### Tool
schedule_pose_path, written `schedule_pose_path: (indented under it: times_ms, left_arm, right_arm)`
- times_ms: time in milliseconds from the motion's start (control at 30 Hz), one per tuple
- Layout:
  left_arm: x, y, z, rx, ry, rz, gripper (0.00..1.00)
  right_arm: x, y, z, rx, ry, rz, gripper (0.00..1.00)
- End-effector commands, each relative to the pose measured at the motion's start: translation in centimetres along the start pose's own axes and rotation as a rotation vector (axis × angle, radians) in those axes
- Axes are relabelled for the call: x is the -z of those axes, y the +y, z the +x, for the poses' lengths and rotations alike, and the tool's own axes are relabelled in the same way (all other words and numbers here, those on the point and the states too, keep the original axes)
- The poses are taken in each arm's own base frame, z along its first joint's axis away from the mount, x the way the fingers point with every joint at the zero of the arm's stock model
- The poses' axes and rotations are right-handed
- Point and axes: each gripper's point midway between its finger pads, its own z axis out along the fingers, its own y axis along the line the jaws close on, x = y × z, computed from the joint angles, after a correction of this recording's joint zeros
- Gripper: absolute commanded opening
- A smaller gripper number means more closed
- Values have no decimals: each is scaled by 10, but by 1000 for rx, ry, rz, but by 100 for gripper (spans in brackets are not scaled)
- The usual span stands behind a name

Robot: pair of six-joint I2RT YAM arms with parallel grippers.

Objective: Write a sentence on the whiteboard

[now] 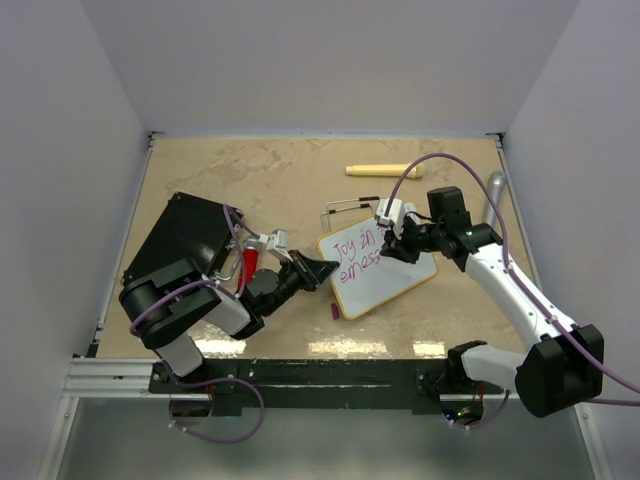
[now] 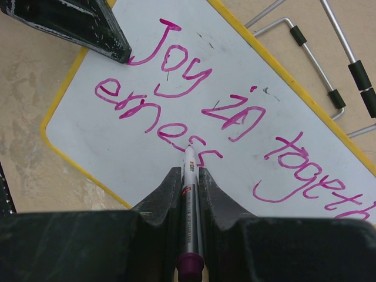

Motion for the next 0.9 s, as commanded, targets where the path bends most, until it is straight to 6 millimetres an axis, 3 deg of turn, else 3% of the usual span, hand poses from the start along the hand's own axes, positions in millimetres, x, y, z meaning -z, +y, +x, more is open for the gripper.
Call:
schedule_pose_path:
  times_ms: [0, 867]
  left_arm:
    - [2, -10, -5, -69, -17, 48, 0]
    - [2, -10, -4, -66, -13, 49, 0]
  right_arm:
    - [0, -4, -3, 6, -9, 21, 0]
    - [-1, -8, -11, 7, -29, 26, 0]
